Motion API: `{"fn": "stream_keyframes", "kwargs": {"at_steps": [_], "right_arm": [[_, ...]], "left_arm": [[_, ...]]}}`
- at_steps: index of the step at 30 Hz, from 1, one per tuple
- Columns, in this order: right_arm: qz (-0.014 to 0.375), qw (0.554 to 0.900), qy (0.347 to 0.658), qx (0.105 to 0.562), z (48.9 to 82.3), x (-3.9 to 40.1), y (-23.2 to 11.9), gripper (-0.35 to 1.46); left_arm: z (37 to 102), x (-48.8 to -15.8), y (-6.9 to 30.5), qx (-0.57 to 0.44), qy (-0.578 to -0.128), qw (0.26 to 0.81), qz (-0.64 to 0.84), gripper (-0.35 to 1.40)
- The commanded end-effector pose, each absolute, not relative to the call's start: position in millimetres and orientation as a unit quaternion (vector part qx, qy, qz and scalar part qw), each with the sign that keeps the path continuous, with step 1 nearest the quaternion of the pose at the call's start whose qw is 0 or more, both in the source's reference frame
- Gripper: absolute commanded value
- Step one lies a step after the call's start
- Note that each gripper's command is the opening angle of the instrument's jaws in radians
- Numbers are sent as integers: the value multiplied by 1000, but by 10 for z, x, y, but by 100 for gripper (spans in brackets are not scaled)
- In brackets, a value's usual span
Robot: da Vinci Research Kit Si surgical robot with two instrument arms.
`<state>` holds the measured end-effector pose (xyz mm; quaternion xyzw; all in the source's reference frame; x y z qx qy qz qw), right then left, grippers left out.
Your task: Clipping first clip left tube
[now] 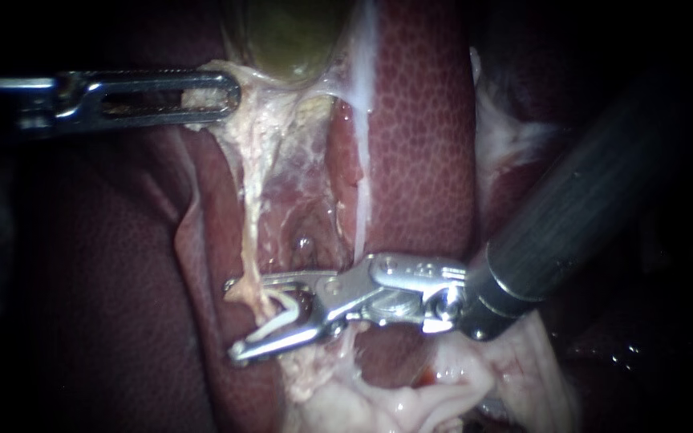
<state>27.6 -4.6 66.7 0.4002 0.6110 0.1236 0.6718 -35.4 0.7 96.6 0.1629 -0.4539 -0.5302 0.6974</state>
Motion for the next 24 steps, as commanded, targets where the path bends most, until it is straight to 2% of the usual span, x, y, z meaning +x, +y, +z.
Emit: {"fn": "stream_keyframes", "kwargs": {"at_steps": [1, 24], "right_arm": [[123, 672, 611, 400, 668, 276, -45, 58], [121, 670, 611, 404, 672, 291, -43, 58]], "left_arm": [[966, -354, 7, 163, -454, 697, -530, -35], [967, -357, 6, 162, -454, 697, -531, -35]]}}
